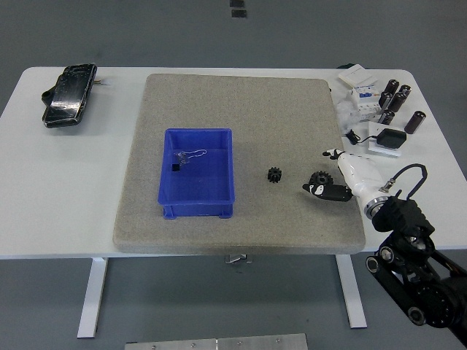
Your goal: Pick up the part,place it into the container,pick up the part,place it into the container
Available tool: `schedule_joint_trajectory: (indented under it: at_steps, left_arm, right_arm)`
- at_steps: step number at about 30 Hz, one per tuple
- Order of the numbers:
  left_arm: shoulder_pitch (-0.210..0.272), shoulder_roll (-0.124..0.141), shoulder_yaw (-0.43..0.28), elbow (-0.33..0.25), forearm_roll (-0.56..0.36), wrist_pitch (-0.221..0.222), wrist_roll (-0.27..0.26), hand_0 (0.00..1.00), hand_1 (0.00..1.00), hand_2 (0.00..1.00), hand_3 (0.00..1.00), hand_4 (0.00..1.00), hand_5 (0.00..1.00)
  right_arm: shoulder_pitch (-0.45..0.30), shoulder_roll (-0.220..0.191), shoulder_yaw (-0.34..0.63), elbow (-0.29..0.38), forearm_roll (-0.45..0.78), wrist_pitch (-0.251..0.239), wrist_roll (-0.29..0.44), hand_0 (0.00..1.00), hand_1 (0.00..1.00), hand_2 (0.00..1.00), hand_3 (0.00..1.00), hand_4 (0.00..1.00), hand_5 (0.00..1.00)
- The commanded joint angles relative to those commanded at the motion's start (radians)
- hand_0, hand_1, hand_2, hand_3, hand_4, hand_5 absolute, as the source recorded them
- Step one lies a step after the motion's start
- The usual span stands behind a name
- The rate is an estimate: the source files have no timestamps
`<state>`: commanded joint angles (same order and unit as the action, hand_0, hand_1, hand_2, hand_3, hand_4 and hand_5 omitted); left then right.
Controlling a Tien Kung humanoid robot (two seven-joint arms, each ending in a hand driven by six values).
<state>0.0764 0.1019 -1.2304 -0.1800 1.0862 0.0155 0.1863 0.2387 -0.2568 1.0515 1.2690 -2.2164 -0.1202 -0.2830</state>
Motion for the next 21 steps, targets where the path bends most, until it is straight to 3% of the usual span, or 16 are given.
schedule_joint_trajectory:
  at_steps: [6,7,12,13,18,19,21]
  left_arm:
    - [0.000,0.000,0.001,0.000,-0.001,0.000,0.000,0.637,0.603,0.569,0.581,0.655,0.088]
    - [0.000,0.000,0.001,0.000,-0.001,0.000,-0.001,0.636,0.603,0.569,0.581,0.655,0.086]
    - [0.000,0.000,0.002,0.000,-0.003,0.000,-0.001,0.636,0.603,0.569,0.581,0.655,0.086]
    - [0.000,0.000,0.002,0.000,-0.003,0.000,-0.001,0.636,0.604,0.570,0.582,0.655,0.084]
    - [-0.001,0.000,0.002,0.000,-0.004,0.000,-0.002,0.636,0.604,0.570,0.582,0.655,0.084]
    - [-0.001,0.000,0.002,0.000,-0.003,0.000,-0.003,0.637,0.604,0.570,0.582,0.654,0.083]
    - [-0.001,0.000,0.002,0.000,-0.003,0.000,-0.005,0.637,0.604,0.570,0.582,0.654,0.083]
  right_arm:
    - [0.004,0.002,-0.015,-0.020,0.002,-0.002,0.000,0.630,0.648,0.769,0.814,0.998,0.593]
    - [0.004,0.002,-0.017,-0.024,0.002,-0.004,0.000,0.590,0.570,0.696,0.735,0.840,0.351]
    - [0.006,0.002,-0.022,-0.044,-0.004,-0.018,0.000,0.590,0.570,0.696,0.735,0.840,0.351]
    - [0.006,0.003,-0.022,-0.048,-0.004,-0.023,0.001,0.557,0.484,0.573,0.631,0.260,0.115]
    - [0.006,0.004,-0.025,-0.053,-0.012,-0.048,0.003,0.557,0.484,0.573,0.631,0.260,0.115]
    - [0.007,0.004,-0.026,-0.054,-0.013,-0.054,0.004,0.531,0.437,0.492,0.518,0.092,0.002]
    - [0.006,0.005,-0.027,-0.055,-0.013,-0.066,0.008,0.531,0.437,0.492,0.518,0.092,0.002]
